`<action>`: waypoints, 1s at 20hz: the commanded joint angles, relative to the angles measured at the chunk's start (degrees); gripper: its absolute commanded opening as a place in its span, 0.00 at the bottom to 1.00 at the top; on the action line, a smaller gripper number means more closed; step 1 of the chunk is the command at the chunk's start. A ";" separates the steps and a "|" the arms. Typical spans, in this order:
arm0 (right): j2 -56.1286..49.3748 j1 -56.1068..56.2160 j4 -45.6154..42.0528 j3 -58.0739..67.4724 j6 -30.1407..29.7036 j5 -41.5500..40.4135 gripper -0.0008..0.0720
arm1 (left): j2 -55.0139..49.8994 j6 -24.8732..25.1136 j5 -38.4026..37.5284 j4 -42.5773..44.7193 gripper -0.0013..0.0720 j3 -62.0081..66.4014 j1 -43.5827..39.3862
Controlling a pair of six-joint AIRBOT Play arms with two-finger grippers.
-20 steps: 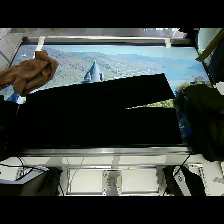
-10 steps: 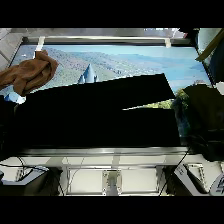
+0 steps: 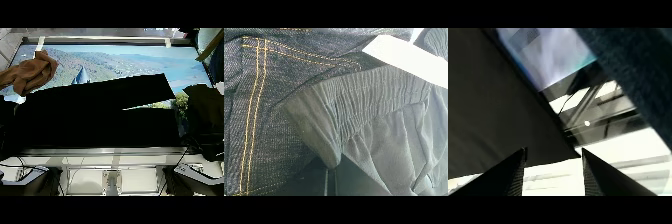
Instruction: Fold the clothes and pants, and hang the long-sleeved shirts on hangers.
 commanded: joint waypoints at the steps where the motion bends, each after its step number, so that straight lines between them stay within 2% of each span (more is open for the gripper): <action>1: -2.36 -0.15 0.28 -1.07 -2.12 -2.10 0.55 | 0.04 0.09 -0.28 0.00 0.04 0.04 0.04; 5: -2.54 -0.15 1.55 -3.74 -3.04 -4.85 0.54 | 0.04 0.09 -0.44 0.02 0.03 0.04 0.04; 11: -2.54 0.52 2.19 -3.82 -3.06 -1.88 0.53 | 0.04 1.40 -1.31 0.02 0.03 0.04 0.04; 12: -2.54 1.75 2.23 -4.07 -3.13 -1.84 0.49 | 0.04 2.25 -1.77 0.02 0.04 0.04 0.04; 14: -2.54 5.35 2.16 -4.52 -4.15 -1.29 0.33 | 0.04 2.25 -2.40 0.02 0.04 0.04 0.04; 15: -2.45 7.06 2.16 -4.50 -4.13 -0.76 0.21 | 0.04 2.23 -2.64 0.00 0.03 0.07 0.04; 16: -2.29 8.00 3.04 -4.37 -4.17 0.35 0.03 | 0.09 2.25 -3.04 0.02 0.03 0.09 0.04; 18: -1.60 8.20 6.58 -3.69 -4.70 3.72 0.02 | 0.33 3.48 -4.79 2.25 0.03 1.40 -0.09; 20: 0.79 8.20 11.04 -1.05 -4.96 6.93 0.02 | 0.79 2.38 -7.08 7.63 0.03 5.31 -1.14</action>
